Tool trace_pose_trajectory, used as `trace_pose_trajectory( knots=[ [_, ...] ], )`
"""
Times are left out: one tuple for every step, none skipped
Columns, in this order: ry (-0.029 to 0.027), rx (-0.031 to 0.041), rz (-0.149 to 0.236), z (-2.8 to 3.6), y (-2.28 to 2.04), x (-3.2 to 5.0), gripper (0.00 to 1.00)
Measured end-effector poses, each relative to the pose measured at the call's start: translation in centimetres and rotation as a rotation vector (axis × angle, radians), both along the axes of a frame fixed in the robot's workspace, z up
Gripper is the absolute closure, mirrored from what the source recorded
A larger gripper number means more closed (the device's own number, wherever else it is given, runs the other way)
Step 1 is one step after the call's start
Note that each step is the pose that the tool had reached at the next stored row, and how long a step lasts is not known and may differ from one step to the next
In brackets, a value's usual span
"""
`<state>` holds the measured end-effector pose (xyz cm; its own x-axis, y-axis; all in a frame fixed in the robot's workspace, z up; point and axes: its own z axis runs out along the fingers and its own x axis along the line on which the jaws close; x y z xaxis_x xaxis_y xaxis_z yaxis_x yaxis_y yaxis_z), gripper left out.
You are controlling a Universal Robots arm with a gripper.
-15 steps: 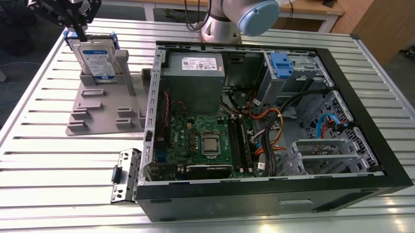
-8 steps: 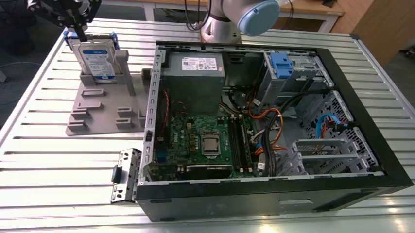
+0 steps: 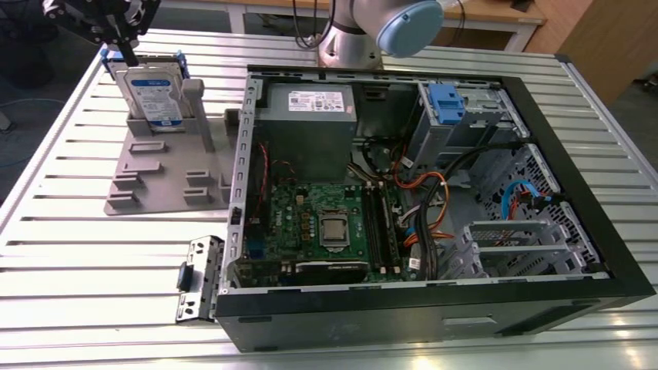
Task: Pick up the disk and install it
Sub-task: 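Pick up the disk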
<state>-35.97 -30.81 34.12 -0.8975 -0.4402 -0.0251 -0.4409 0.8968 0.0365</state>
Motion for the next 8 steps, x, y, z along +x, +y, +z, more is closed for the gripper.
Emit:
trace_pose_trajectory(
  knots=[
    [0.0000, 0.0000, 0.009, 0.00, 0.00, 0.00, 0.90],
    [0.0000, 0.0000, 0.018, 0.00, 0.00, 0.00, 0.90],
    [0.0000, 0.0000, 0.026, 0.00, 0.00, 0.00, 0.90],
    [0.0000, 0.0000, 0.035, 0.00, 0.00, 0.00, 0.90],
    [0.0000, 0.0000, 0.044, 0.00, 0.00, 0.00, 0.90],
    [0.0001, 0.0000, 0.053, 0.00, 0.00, 0.00, 0.90],
    [0.0000, 0.0000, 0.061, 0.00, 0.00, 0.00, 0.90],
    [0.0000, 0.0000, 0.070, 0.00, 0.00, 0.00, 0.90]
  ],
)
